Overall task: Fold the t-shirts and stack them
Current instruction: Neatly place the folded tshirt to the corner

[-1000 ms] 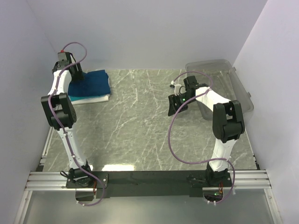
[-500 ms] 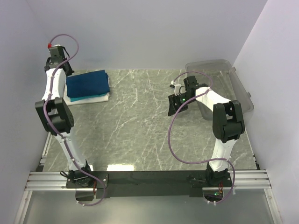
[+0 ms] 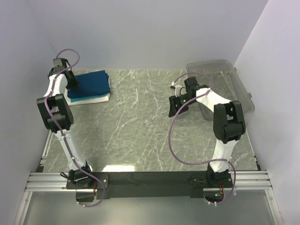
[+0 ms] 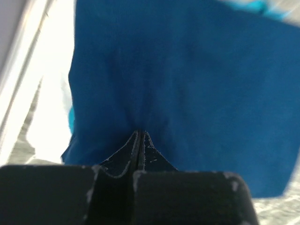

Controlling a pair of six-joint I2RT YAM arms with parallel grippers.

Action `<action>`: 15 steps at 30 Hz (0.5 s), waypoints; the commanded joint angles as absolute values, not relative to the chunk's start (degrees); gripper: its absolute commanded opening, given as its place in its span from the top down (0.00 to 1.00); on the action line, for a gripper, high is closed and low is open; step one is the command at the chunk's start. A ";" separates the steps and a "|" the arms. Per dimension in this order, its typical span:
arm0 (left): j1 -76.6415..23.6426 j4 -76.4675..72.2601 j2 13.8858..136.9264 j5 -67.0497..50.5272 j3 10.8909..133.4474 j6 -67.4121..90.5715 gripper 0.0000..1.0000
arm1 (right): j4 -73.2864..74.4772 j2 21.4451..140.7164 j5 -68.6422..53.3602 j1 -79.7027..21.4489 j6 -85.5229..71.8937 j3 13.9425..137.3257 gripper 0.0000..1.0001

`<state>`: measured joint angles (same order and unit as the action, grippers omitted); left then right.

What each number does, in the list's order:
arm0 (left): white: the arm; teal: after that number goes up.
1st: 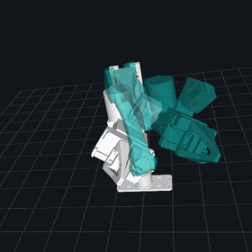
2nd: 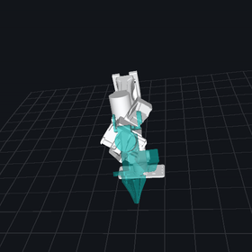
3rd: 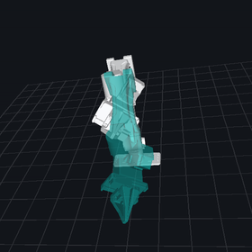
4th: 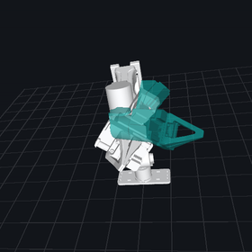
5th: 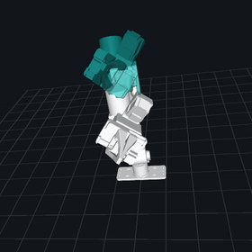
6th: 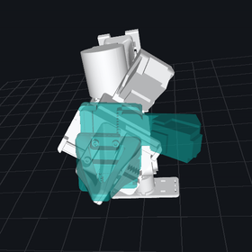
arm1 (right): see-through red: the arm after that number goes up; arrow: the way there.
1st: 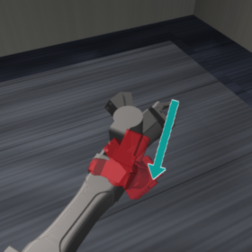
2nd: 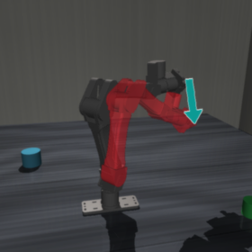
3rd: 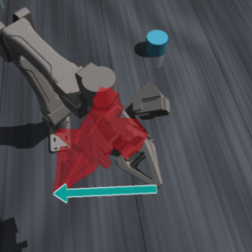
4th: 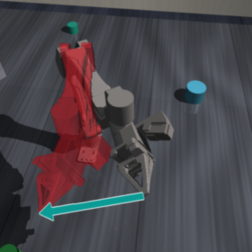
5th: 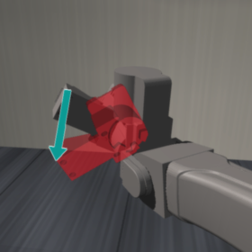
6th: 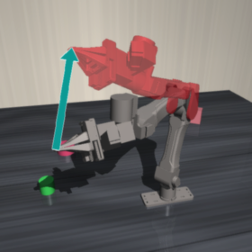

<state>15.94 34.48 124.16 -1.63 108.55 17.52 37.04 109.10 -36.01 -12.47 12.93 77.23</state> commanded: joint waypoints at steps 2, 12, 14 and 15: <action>16.00 35.33 125.51 -0.18 109.25 18.11 1.00 | 36.21 105.82 -35.60 -12.13 13.80 76.38 0.39; 16.00 33.84 121.75 2.72 113.28 18.10 0.61 | 38.84 103.54 -34.11 -11.95 15.47 77.69 0.39; 16.00 32.17 118.49 1.76 114.52 18.98 0.55 | 39.55 101.88 -33.05 -12.04 16.34 77.87 0.39; 15.91 31.47 114.56 1.15 114.35 19.77 0.48 | 39.81 101.17 -32.79 -12.04 16.78 78.22 0.39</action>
<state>15.88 34.68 125.34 1.21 110.39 18.28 38.63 106.45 -34.17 -12.47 14.48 76.49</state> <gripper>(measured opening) 0.491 0.614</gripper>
